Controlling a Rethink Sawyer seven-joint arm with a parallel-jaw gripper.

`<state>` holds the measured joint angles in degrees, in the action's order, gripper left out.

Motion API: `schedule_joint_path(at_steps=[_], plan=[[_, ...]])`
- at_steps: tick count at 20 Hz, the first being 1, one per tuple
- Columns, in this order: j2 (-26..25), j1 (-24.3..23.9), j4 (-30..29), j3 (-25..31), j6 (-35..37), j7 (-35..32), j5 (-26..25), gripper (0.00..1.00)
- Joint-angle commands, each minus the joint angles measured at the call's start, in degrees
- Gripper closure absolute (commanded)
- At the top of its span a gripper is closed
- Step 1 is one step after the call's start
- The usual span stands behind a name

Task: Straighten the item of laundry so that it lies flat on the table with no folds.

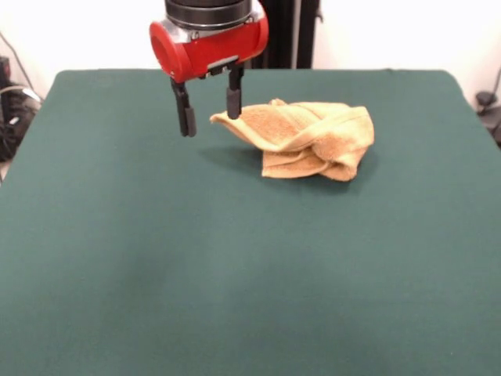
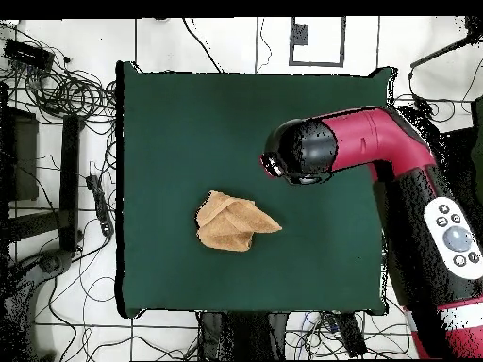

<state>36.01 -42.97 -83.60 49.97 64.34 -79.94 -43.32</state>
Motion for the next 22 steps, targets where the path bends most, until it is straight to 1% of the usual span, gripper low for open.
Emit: schedule_joint_path(at_steps=[1,6,16,22], plan=[[0.9,-0.8,-0.9,0.0,3.3,14.5,1.9,0.0],[1.5,-1.3,-2.3,-0.1,2.7,13.6,1.9,0.0],[0.9,-0.8,-2.3,0.1,2.9,12.9,1.7,0.0],[1.4,-1.2,-4.3,0.4,1.5,12.5,1.9,0.0]])
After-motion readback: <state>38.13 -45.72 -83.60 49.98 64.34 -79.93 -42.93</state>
